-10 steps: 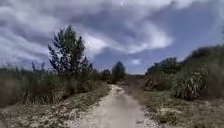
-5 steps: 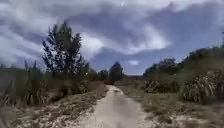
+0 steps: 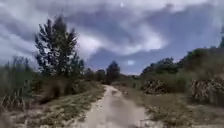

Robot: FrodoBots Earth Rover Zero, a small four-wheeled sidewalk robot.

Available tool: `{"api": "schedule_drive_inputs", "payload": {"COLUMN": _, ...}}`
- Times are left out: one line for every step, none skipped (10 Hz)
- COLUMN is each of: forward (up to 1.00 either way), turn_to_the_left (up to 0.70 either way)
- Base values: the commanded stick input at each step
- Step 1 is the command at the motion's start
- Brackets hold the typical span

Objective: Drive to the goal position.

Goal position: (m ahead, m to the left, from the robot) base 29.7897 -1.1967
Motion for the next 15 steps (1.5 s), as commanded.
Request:
{"api": "schedule_drive_inputs", "payload": {"forward": 0.85, "turn_to_the_left": 0.0}}
{"api": "schedule_drive_inputs", "payload": {"forward": 0.85, "turn_to_the_left": 0.03}}
{"api": "schedule_drive_inputs", "payload": {"forward": 0.85, "turn_to_the_left": 0.1}}
{"api": "schedule_drive_inputs", "payload": {"forward": 0.85, "turn_to_the_left": 0.27}}
{"api": "schedule_drive_inputs", "payload": {"forward": 0.85, "turn_to_the_left": 0.04}}
{"api": "schedule_drive_inputs", "payload": {"forward": 0.85, "turn_to_the_left": 0.0}}
{"api": "schedule_drive_inputs", "payload": {"forward": 0.85, "turn_to_the_left": 0.0}}
{"api": "schedule_drive_inputs", "payload": {"forward": 0.85, "turn_to_the_left": 0.28}}
{"api": "schedule_drive_inputs", "payload": {"forward": 0.85, "turn_to_the_left": 0.34}}
{"api": "schedule_drive_inputs", "payload": {"forward": 0.85, "turn_to_the_left": 0.33}}
{"api": "schedule_drive_inputs", "payload": {"forward": 0.85, "turn_to_the_left": 0.28}}
{"api": "schedule_drive_inputs", "payload": {"forward": 0.85, "turn_to_the_left": 0.06}}
{"api": "schedule_drive_inputs", "payload": {"forward": 0.85, "turn_to_the_left": 0.0}}
{"api": "schedule_drive_inputs", "payload": {"forward": 0.85, "turn_to_the_left": 0.0}}
{"api": "schedule_drive_inputs", "payload": {"forward": 0.85, "turn_to_the_left": 0.0}}
